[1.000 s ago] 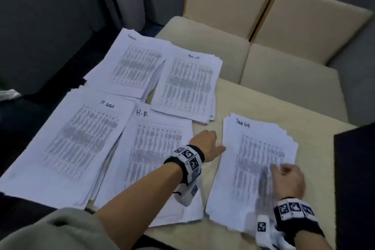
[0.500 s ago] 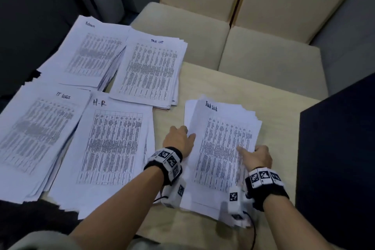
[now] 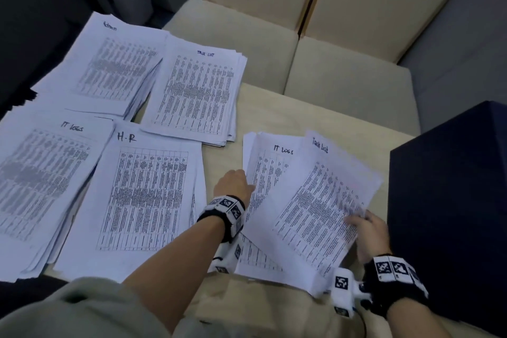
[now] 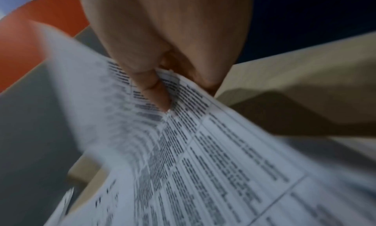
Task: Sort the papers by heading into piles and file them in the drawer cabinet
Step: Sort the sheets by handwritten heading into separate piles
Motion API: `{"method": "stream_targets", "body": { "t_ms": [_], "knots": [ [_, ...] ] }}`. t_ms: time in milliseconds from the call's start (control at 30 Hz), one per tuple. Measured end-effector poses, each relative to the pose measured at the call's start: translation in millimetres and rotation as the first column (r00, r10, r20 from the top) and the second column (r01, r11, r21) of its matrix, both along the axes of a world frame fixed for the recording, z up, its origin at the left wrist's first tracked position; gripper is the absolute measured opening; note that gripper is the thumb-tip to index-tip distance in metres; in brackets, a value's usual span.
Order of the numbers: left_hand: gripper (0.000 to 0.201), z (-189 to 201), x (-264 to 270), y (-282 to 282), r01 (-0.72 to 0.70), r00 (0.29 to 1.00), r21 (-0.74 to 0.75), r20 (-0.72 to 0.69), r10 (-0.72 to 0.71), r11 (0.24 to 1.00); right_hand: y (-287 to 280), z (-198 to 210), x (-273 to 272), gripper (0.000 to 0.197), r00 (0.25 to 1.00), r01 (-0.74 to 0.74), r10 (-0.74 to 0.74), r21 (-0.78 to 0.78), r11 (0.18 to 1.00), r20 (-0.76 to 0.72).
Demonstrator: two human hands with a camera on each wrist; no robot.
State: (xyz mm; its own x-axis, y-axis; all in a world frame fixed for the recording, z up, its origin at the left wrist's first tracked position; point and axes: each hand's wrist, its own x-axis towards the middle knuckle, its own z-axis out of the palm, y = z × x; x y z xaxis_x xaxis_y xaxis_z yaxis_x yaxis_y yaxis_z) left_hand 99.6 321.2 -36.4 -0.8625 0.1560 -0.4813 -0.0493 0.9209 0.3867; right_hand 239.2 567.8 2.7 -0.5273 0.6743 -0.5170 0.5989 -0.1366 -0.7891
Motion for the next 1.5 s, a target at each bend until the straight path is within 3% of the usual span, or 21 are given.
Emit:
{"method": "stream_targets", "body": {
  "t_ms": [67,133,233,300,367,433,533,667,733,800,867,1000,1100,1167,1300,1500],
  "knots": [
    [0.042,5.2,-2.0,-4.5,0.022,1.000,-0.044,0.001,-0.022,0.999,-2.9,4.6,2.1,0.019,0.995,0.087,-0.094,-0.155,0.984,-0.041],
    [0.050,9.1,-1.7,-10.7,0.017,0.998,-0.045,-0.055,-0.019,0.999,-9.1,7.0,2.9,0.013,0.988,0.084,-0.111,-0.236,0.968,-0.105],
    [0.038,13.5,-2.0,-20.3,0.010,0.991,0.184,-0.131,0.014,0.983,-23.8,5.7,-3.1,0.016,0.986,0.050,-0.091,-0.267,0.962,-0.142],
    [0.028,17.2,-1.1,-26.4,-0.045,0.998,0.398,-0.032,0.062,0.916,-32.9,3.3,-8.4,0.005,0.990,0.026,-0.061,-0.255,0.967,-0.129],
    [0.030,23.6,4.7,-33.0,-0.112,0.994,0.524,0.074,0.086,0.844,-42.9,3.1,-13.4,0.016,0.991,0.024,-0.057,-0.250,0.968,-0.122],
    [0.029,28.7,9.0,-42.7,-0.178,0.984,0.579,0.122,0.132,0.796,-55.1,6.5,-19.2,0.003,0.986,-0.003,-0.052,-0.324,0.946,-0.160],
    [0.023,29.7,6.5,-64.7,-0.302,0.953,0.646,0.212,0.216,0.701,-72.4,15.2,-28.1,0.020,0.975,-0.049,-0.040,-0.387,0.921,-0.218],
    [0.009,46.6,0.0,-101.1,-0.360,0.932,0.743,0.256,0.256,0.564,-89.7,23.1,-49.6,0.029,0.959,-0.112,-0.004,-0.394,0.912,-0.282],
    [0.007,59.8,-9.9,-126.8,-0.425,0.882,0.772,0.236,0.408,0.472,-100.3,22.2,-59.7,0.031,0.951,-0.197,0.100,-0.325,0.925,-0.293],
    [0.008,67.7,-27.6,-161.6,-0.460,0.784,0.787,0.144,0.603,0.411,-111.5,16.1,-69.6,0.027,0.938,-0.285,0.213,-0.261,0.922,-0.273],
    [0.010,75.9,-49.4,-199.1,-0.472,0.685,0.784,0.038,0.727,0.404,-126.1,6.8,-79.8,0.021,0.917,-0.371,0.317,-0.226,0.901,-0.243],
    [0.014,107.9,-92.8,-269.9,-0.483,0.542,0.780,-0.091,0.836,0.398,-159.6,-23.3,-96.3,0.012,0.864,-0.503,0.491,-0.174,0.846,-0.111],
    [0.009,119.1,-130.0,-319.2,-0.499,0.488,0.760,-0.150,0.860,0.416,-181.0,-46.6,-115.7,0.009,0.787,-0.613,0.617,-0.136,0.779,-0.013],
    [0.010,107.1,-158.8,-348.2,-0.514,0.498,0.738,-0.158,0.852,0.438,-191.5,-55.9,-127.0,0.010,0.759,-0.641,0.647,-0.091,0.762,0.072],
    [0.012,79.0,-223.5,-374.8,-0.526,0.567,0.715,-0.109,0.817,0.460,-212.4,-60.5,-136.7,0.004,0.777,-0.621,0.613,0.023,0.783,0.143],
    [0.011,65.3,-296.3,-343.6,-0.493,0.678,0.699,-0.065,0.732,0.519,-229.0,-59.7,-140.7,0.015,0.776,-0.626,0.594,0.144,0.766,0.213]
  ]
}}
